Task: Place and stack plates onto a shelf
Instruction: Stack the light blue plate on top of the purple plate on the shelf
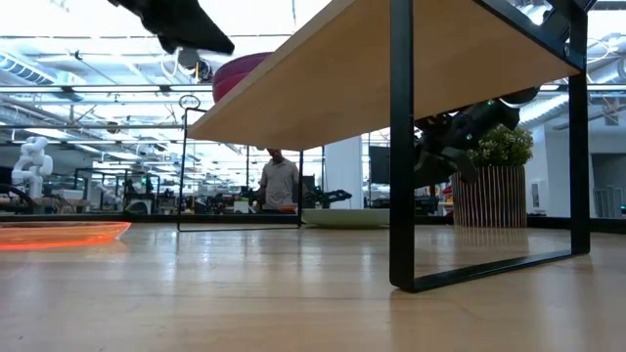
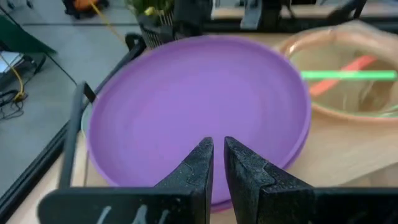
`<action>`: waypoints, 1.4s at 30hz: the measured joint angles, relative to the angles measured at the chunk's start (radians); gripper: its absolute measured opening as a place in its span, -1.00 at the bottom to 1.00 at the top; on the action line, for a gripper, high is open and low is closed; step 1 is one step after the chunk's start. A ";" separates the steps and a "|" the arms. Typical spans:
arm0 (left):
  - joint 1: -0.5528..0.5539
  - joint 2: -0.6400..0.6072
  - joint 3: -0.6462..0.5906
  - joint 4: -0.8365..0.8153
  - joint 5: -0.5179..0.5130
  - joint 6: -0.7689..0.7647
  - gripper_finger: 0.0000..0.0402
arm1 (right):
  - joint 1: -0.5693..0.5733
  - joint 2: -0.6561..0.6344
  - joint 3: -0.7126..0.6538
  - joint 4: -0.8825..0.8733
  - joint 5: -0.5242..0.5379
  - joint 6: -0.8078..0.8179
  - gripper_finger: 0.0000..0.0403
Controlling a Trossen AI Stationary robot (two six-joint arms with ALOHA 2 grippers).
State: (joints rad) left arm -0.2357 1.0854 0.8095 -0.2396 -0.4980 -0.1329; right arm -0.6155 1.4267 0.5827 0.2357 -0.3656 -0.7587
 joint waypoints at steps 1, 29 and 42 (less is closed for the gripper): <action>-0.002 -0.014 0.000 0.009 0.000 0.000 -0.77 | 0.000 0.003 0.000 0.001 0.000 -0.007 -0.36; -0.028 -0.106 0.002 -0.017 0.000 0.005 -0.77 | -0.005 0.250 0.116 -0.028 0.055 -0.012 -0.46; -0.028 -0.106 0.002 -0.028 0.000 0.018 -0.77 | 0.011 0.258 0.120 -0.028 0.118 -0.048 -0.96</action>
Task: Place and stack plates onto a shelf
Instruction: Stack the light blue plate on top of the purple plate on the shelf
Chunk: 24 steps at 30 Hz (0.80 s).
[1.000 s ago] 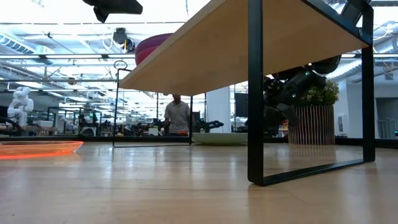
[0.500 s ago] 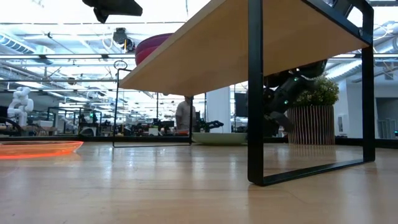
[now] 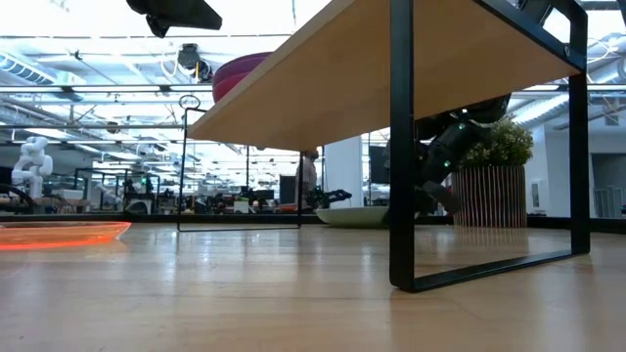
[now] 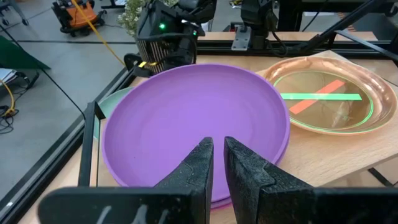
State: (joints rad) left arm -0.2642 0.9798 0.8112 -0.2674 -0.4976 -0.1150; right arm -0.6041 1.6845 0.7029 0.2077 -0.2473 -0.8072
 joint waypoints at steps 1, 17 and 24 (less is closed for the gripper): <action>0.000 0.000 0.000 -0.001 0.000 0.000 -0.77 | 0.006 -0.008 0.000 -0.003 0.011 0.001 -0.96; -0.010 0.000 0.000 -0.057 0.006 -0.021 -0.77 | 0.122 -0.235 -0.003 -0.082 0.250 0.090 -1.00; -0.027 0.000 0.000 -0.089 0.007 -0.033 -0.77 | 0.141 -0.374 -0.003 -0.119 0.303 0.092 -1.00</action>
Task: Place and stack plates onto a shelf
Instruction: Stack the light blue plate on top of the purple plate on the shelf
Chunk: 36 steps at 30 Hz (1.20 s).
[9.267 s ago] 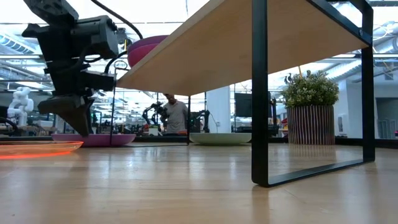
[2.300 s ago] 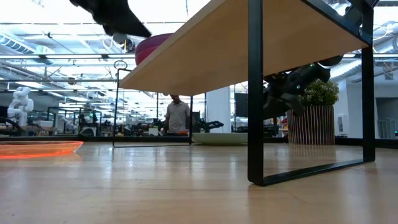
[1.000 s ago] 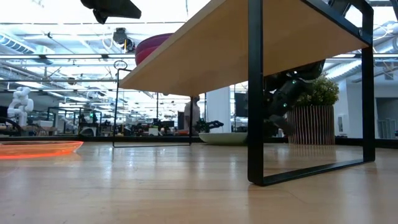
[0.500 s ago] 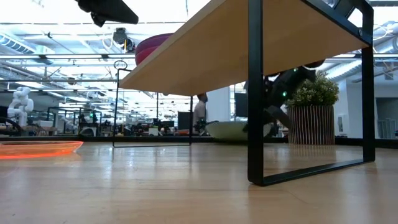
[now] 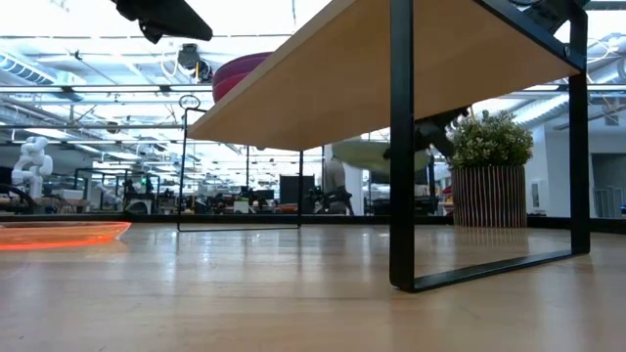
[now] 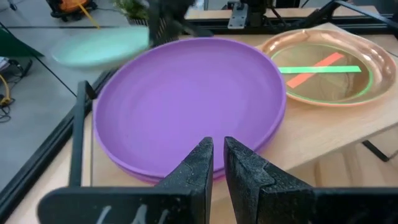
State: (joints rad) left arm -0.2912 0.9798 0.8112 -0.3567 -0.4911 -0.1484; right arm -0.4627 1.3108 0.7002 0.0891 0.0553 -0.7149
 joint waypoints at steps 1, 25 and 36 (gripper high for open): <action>-0.004 0.000 0.000 -0.003 0.000 -0.004 -0.77 | 0.004 -0.021 0.000 0.001 0.001 0.000 -1.00; -0.160 0.002 0.000 -0.072 -0.008 -0.143 -0.77 | 0.417 -0.130 0.393 -0.413 0.250 0.051 -1.00; -0.170 0.002 0.000 -0.093 -0.009 -0.134 -0.77 | 0.593 0.061 0.584 -0.450 0.310 0.068 -0.99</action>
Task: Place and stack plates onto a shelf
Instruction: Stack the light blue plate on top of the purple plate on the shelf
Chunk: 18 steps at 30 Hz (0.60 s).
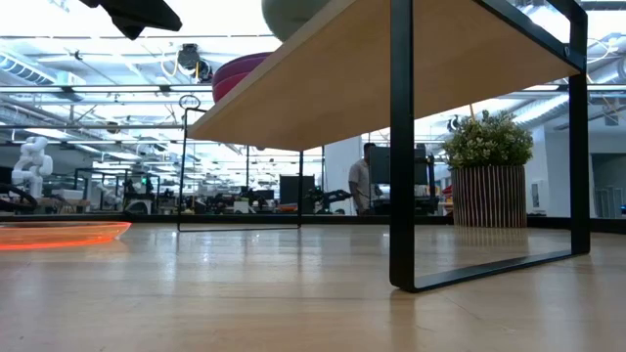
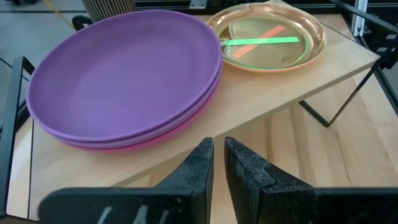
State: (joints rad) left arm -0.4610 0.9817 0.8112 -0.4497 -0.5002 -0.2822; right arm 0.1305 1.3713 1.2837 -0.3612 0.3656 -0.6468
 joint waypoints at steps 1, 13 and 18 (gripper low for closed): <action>0.000 0.000 0.000 -0.006 0.000 -0.006 -0.77 | 0.004 0.024 0.019 -0.009 0.000 0.003 -0.99; -0.001 0.000 0.000 -0.055 0.000 -0.066 -0.77 | 0.009 0.168 0.085 -0.037 -0.044 0.082 -0.98; -0.001 0.000 0.000 -0.055 0.000 -0.068 -0.77 | 0.024 0.167 0.086 -0.032 -0.060 0.105 -0.98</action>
State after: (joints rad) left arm -0.4618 0.9817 0.8112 -0.5045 -0.4999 -0.3500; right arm 0.1541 1.5379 1.3697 -0.3935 0.3057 -0.5423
